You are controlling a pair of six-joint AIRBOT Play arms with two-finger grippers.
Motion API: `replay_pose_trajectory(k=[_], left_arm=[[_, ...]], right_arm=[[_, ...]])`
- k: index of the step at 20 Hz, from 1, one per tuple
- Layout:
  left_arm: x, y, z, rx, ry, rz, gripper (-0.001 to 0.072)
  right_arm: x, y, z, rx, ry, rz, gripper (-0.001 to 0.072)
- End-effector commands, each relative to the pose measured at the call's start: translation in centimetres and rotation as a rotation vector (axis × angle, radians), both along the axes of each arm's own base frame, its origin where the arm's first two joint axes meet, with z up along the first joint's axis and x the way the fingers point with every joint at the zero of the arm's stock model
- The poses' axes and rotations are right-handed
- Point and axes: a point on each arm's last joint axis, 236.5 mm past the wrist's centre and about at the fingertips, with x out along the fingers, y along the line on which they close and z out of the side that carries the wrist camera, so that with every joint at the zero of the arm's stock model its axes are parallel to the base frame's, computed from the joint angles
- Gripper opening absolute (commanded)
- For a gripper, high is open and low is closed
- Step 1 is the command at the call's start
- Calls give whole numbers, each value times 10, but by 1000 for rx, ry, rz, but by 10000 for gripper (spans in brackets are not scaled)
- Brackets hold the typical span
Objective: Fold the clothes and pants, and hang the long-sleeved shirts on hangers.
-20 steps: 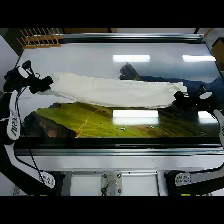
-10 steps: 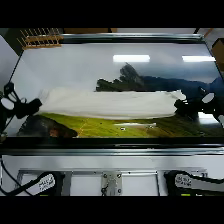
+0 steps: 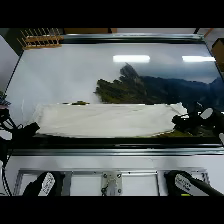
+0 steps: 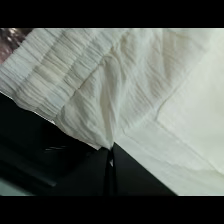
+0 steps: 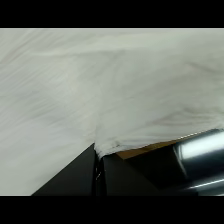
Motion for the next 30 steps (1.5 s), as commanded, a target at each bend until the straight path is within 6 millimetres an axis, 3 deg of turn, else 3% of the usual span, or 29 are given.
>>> replay_pose_trajectory(k=[1,2,3,4,7,8,9,10,13,15,17,21,24,30], left_arm=[[-8,-1,22,51,-46,-14,184],[-7,-1,35,67,-71,-17,476],[-5,-1,51,84,-97,-21,500],[-3,-1,68,99,-125,-26,501],[0,-21,108,99,-159,-86,498],[2,-31,114,87,-166,-108,410],[7,-50,120,54,-188,-151,180],[15,-73,124,6,-214,-202,23],[34,-165,125,-227,-254,-387,20],[36,-223,116,-360,-218,-506,20],[38,-273,106,-435,-185,-610,20],[43,-350,102,-459,-130,-793,20],[50,-389,96,-468,-80,-876,20],[65,-443,73,-474,-1,-965,20]], right_arm=[[-5,2,15,3,-24,-2,28],[-7,0,26,6,-30,12,241],[-7,-4,39,0,-43,31,611],[-5,-12,56,-12,-65,52,716],[-3,-52,99,-48,-113,32,716],[-1,-71,107,-64,-126,6,715],[-1,-89,109,-72,-127,-14,715],[-1,-107,107,-72,-117,-21,715],[2,-139,79,8,-78,-9,715],[13,-147,54,117,-82,16,716],[21,-149,28,224,-74,54,716],[37,-143,-8,366,-72,104,716],[48,-117,-12,505,-128,145,715],[57,-74,-21,572,-86,224,714]])
